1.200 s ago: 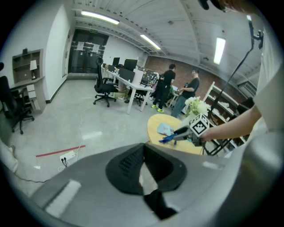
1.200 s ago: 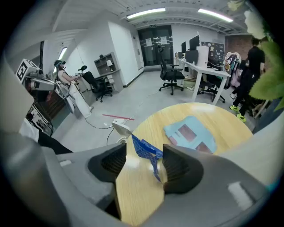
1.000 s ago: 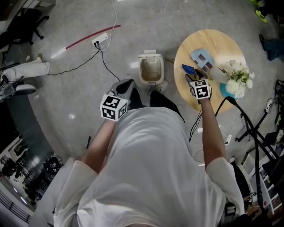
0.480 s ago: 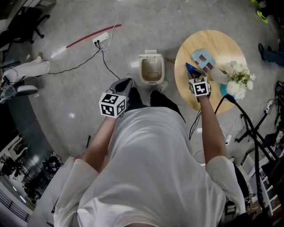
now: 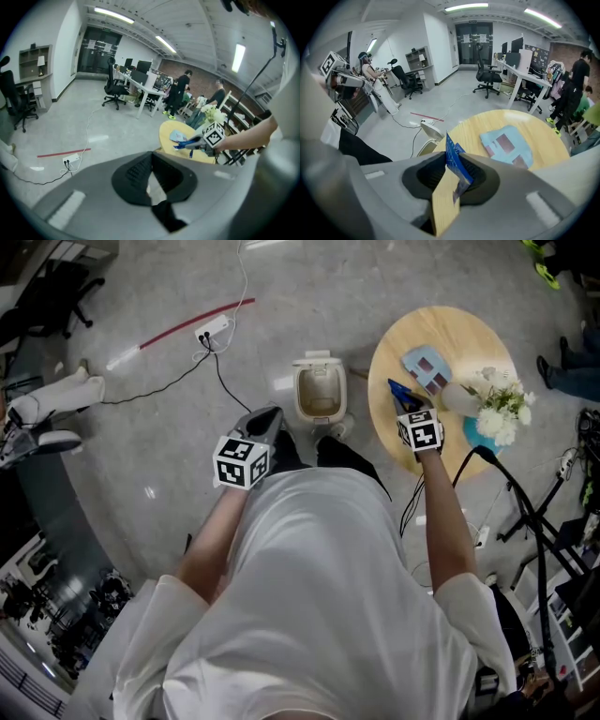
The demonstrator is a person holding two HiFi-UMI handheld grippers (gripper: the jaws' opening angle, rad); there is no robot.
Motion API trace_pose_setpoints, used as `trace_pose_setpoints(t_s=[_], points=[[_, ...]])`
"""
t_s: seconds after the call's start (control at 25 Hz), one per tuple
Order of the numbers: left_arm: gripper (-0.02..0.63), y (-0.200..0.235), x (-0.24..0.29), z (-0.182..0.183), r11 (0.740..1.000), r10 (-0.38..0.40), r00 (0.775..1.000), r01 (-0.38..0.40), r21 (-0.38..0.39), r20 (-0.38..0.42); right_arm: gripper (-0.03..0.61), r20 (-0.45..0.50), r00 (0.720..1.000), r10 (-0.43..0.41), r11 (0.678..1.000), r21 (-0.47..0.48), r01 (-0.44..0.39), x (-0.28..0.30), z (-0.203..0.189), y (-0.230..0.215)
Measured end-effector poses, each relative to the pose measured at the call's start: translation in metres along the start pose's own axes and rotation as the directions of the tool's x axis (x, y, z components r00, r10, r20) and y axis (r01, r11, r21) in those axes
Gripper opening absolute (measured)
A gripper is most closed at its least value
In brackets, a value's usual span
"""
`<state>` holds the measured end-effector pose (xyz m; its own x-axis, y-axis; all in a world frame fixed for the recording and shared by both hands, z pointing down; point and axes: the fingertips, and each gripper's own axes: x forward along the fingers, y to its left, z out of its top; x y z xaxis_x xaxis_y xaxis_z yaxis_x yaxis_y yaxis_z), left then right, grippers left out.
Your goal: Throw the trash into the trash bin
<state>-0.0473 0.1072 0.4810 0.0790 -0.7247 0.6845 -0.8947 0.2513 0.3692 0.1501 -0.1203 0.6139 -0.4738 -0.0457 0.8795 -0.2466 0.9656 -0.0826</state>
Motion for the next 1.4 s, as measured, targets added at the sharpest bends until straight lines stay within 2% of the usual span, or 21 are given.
trace_pose_setpoints(t_s=[0.8,1.4], points=[[0.005,0.023,-0.010,0.016,0.996,-0.047,0.999,0.047,0.077,0.005,0.089,0.045,0.999,0.024,0.999,0.044,-0.026,-0.013,0.027,0.070],[0.005,0.049,-0.030,-0.008,0.998,-0.027,0.999,0.028,0.049,-0.019,0.089,0.035,0.993,0.113,0.994,-0.017,-0.113,0.017,0.046,0.138]])
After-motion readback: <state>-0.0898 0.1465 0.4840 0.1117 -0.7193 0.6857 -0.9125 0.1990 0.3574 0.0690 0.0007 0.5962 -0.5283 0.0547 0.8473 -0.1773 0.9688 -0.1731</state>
